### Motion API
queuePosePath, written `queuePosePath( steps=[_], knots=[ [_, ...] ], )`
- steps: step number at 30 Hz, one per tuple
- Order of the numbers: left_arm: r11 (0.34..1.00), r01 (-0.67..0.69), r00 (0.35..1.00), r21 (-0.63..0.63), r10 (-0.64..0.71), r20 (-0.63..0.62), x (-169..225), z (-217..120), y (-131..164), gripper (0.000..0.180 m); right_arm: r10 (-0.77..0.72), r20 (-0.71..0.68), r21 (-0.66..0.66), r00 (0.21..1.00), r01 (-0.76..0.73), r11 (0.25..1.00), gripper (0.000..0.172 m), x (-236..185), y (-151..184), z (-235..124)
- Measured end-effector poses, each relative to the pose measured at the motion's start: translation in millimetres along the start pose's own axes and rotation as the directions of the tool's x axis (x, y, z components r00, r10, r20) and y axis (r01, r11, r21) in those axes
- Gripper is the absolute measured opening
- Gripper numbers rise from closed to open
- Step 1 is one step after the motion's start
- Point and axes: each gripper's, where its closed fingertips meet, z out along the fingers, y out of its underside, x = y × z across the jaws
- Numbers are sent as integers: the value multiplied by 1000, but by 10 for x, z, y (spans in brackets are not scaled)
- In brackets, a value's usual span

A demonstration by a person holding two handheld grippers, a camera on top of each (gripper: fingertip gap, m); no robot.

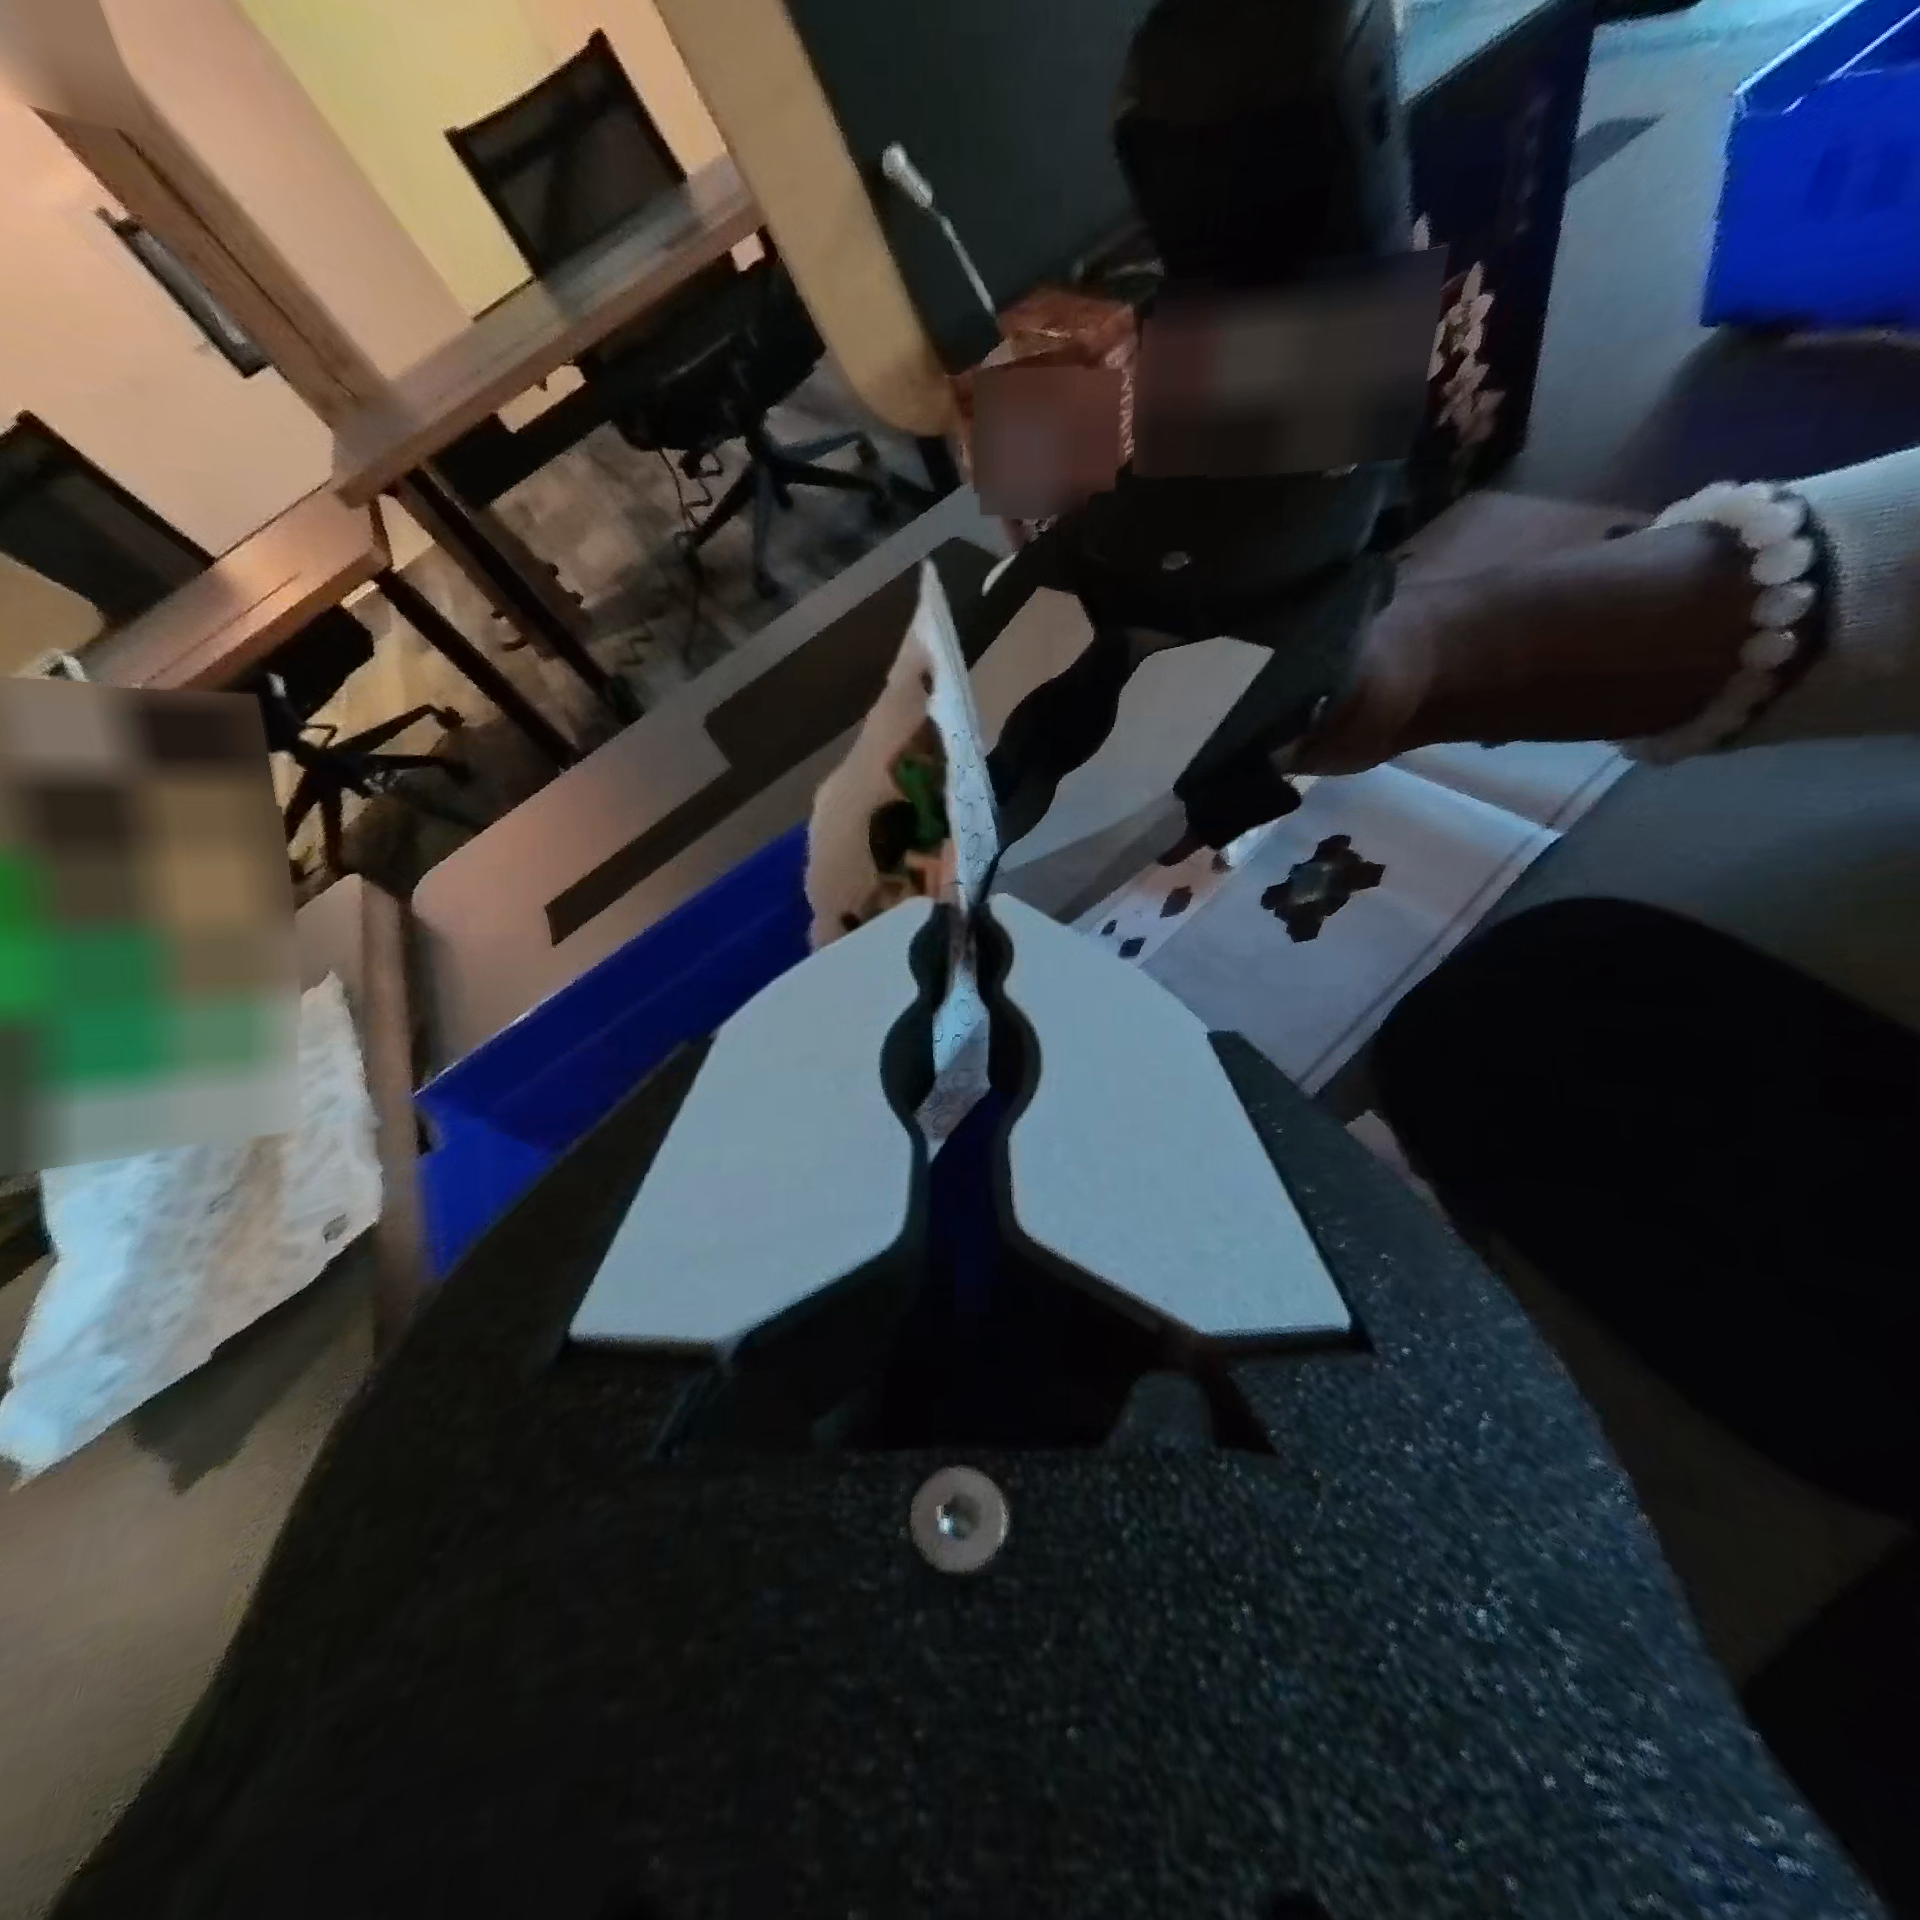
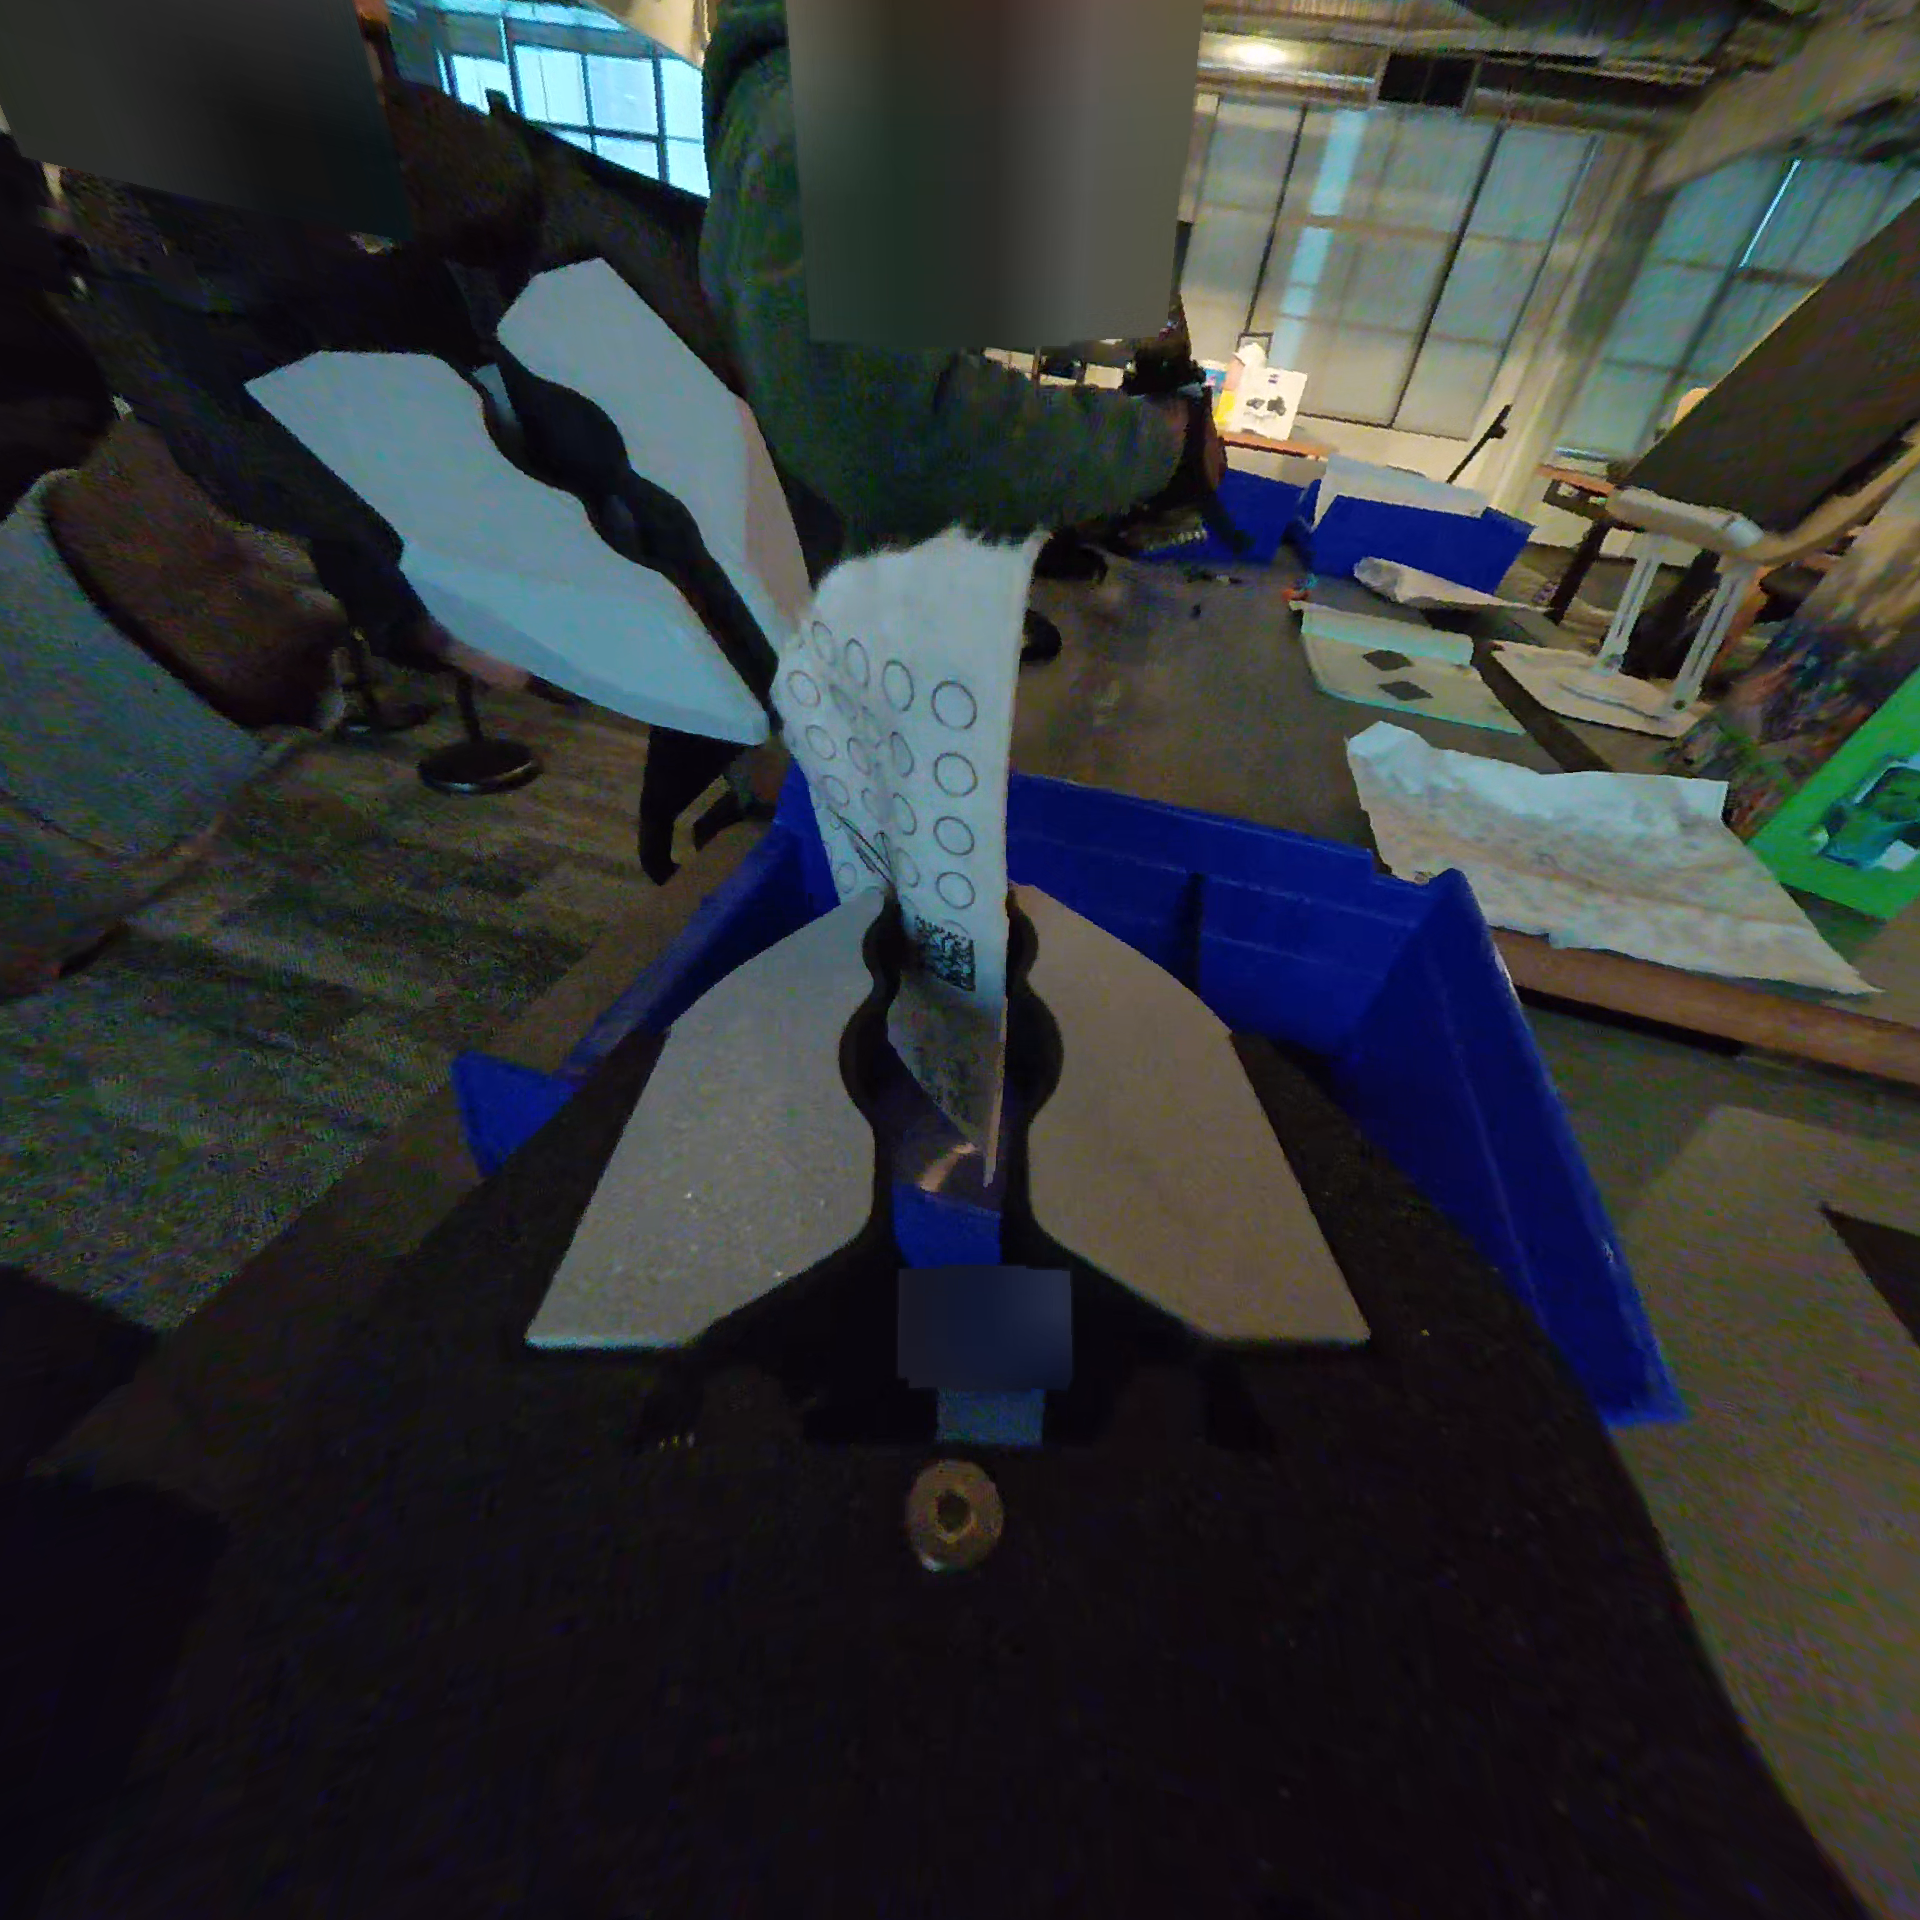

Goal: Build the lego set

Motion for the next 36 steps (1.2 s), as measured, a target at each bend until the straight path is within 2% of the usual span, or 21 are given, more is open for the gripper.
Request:
queuePosePath(
  steps=[8, 12, 15, 18, 21, 24, 29, 34, 36],
  knots=[
    [999, 29, 993, -18, -31, -117, 172, -4, 102, 2, -150, -33, -44, 988, 149, 988, 15, -27, 11, 61],
    [1000, 25, 998, -13, -26, -63, 79, -61, 177, 4, -235, -17, -89, 972, 233, 968, 16, -8, 77, 65],
    [998, 60, 998, -8, -60, -10, -2, -169, 239, 14, -293, 9, -180, 956, 290, 940, 16, 63, 171, 87],
    [991, 131, 989, -9, -130, 63, -133, -287, 360, 15, -203, 64, -364, 977, 213, 907, 16, 158, 355, 100],
    [980, 189, 971, -60, -177, 157, -266, -328, 602, 15, -150, 91, -548, 985, 175, 818, 15, 240, 490, 150],
    [968, 211, 955, -135, -174, 242, -340, -345, 833, 16, -110, 127, -650, 986, 166, 742, 16, 265, 581, 273],
    [965, 216, 948, -148, -170, 270, -190, -452, 920, 15, 2, 146, -827, 989, 121, 550, 15, 313, 829, 391],
    [968, 224, 941, -113, -184, 285, -41, -592, 935, 15, 95, 143, -953, 985, 111, 281, 16, 295, 1027, 400],
    [970, 226, 938, -95, -190, 290, -13, -649, 933, 15, 148, 135, -983, 980, 114, 144, 15, 254, 1104, 352]
  ],
)
